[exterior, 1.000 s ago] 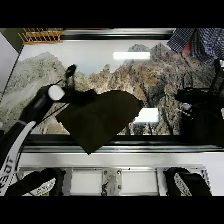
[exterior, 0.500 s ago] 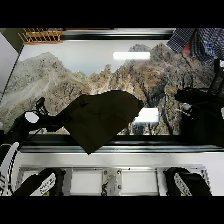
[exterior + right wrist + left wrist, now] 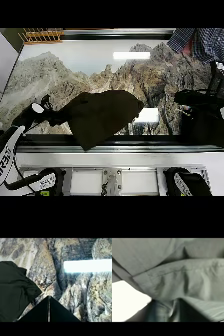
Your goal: Fold the clothes and pants, and hang the long-sleeved shirts on hangers.
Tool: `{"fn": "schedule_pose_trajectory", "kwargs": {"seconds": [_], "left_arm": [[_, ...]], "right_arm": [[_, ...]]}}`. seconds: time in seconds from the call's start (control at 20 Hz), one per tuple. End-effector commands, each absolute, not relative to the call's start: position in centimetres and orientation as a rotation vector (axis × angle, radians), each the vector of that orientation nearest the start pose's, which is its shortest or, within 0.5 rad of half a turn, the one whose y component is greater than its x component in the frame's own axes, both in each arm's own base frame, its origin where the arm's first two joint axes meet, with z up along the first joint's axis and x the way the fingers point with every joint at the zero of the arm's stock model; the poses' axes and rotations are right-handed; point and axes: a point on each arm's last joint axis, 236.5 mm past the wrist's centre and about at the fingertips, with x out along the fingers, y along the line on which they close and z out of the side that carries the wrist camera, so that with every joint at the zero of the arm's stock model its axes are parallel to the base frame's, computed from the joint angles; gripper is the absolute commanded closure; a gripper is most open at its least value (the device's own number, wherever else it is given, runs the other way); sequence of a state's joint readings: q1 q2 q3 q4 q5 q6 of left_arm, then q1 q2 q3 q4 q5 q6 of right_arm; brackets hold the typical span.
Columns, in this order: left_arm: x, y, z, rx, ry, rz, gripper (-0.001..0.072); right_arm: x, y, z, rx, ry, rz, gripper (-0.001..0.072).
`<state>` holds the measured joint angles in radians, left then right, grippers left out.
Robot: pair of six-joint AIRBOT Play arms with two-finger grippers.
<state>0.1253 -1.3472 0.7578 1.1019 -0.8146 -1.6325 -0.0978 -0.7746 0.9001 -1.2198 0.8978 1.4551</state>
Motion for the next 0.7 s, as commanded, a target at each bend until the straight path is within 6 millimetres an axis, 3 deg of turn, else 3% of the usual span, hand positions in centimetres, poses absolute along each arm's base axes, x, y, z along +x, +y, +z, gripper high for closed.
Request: {"fn": "schedule_pose_trajectory", "kwargs": {"seconds": [0.0,0.2,0.25,0.3,0.35,0.4,0.45,0.55,0.65], "left_arm": [[39.7,-4.2,-9.6,-0.604,1.252,0.043,0.0703],[47.6,-5.9,-3.0,-0.506,1.083,-0.081,0.0703],[48.5,-5.9,-1.3,-0.481,1.056,-0.098,0.0632],[48.7,-5.1,-0.1,-0.441,1.049,-0.097,0.0202],[48.0,-3.9,0.3,-0.41,1.073,-0.075,0.0032],[46.5,-2.6,0.0,-0.384,1.113,-0.047,0.0134],[44.6,-1.3,-0.8,-0.372,1.154,-0.019,0.0163],[39.3,0.3,-3.4,-0.406,1.261,0.033,0.0163],[33.4,0.4,-6.6,-0.444,1.386,0.061,0.0163]], "right_arm": [[35.2,3.0,12.9,0.241,0.748,0.129,0.0689],[35.2,3.0,12.9,0.241,0.748,0.129,0.0689],[35.2,3.0,12.9,0.241,0.748,0.129,0.069],[35.2,3.0,12.9,0.241,0.748,0.129,0.069],[35.2,3.0,12.9,0.241,0.748,0.129,0.0689],[35.2,3.0,12.9,0.241,0.748,0.129,0.0689],[35.2,3.0,12.9,0.241,0.748,0.129,0.0689],[35.2,3.0,12.9,0.241,0.748,0.129,0.0689],[35.2,3.0,12.9,0.241,0.748,0.129,0.0689]]}}
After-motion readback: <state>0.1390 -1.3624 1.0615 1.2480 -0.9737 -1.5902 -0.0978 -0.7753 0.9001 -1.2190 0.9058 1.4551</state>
